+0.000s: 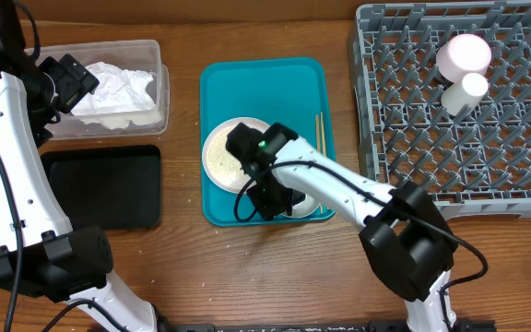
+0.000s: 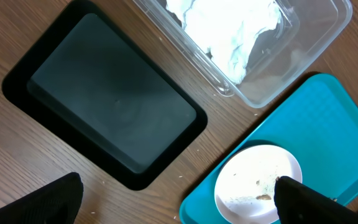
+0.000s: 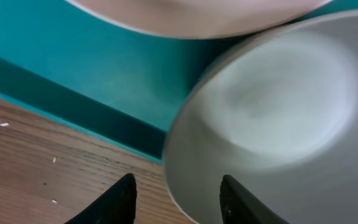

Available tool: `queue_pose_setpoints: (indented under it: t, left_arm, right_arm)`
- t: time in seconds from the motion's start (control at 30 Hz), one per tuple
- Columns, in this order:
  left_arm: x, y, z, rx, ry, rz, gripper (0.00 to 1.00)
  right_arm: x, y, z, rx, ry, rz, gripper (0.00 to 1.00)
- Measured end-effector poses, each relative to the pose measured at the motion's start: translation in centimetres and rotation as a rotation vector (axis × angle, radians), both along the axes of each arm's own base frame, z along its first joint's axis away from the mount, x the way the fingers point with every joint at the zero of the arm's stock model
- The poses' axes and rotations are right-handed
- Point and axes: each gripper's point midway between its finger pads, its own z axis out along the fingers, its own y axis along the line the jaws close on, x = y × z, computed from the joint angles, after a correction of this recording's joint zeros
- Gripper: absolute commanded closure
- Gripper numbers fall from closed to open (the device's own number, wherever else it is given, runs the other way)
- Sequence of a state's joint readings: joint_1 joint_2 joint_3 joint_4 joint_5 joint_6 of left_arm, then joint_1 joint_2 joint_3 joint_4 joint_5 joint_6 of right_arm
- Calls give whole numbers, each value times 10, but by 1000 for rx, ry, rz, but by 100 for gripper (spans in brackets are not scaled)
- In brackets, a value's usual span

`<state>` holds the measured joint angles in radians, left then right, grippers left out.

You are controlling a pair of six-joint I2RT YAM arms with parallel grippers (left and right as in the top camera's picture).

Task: Sort waste into correct bins and load items into the dishwasher
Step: 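Reach the right gripper to the tray and grasp the grey bowl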

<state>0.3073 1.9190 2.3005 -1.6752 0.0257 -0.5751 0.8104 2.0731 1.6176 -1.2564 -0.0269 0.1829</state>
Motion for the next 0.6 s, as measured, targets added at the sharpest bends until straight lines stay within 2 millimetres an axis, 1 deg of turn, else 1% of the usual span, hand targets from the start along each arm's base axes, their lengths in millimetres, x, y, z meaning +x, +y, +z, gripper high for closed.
queue_pose_setpoints:
  t: [0.07,0.13,0.27,0.3,0.33,0.37,0.43,0.5,0.6]
  left_arm:
    - [0,0,0,0,0,0,0]
    - [0,0,0,0,0,0,0]
    - [0,0,0,0,0,0,0]
    - [0,0,0,0,0,0,0]
    - [0,0,0,0,0,0,0]
    - [0,0,0,0,0,0,0]
    - [0,0,0,0,0,0,0]
    - [0,0,0,0,0,0,0]
    - [0,0,0,0,0,0,0]
  right_arm:
    - [2,2,-3,6,-15,4,60]
    - [4,2,-8,7,-27,3,66]
    - [0,-4,-14,-13,-16,2,76]
    - [0,-4,-15,-13,-15,2,82]
    - [0,-4,-15,-13,-16,1,91]
    - [0,-4,-15,-12,-16,4,93]
    - [2,-5,-15,-21,-28,-6,96]
    - [3,-7,-12,-31,-32,-16,96]
    - [3,-9,-3,-50,-28,-28,96]
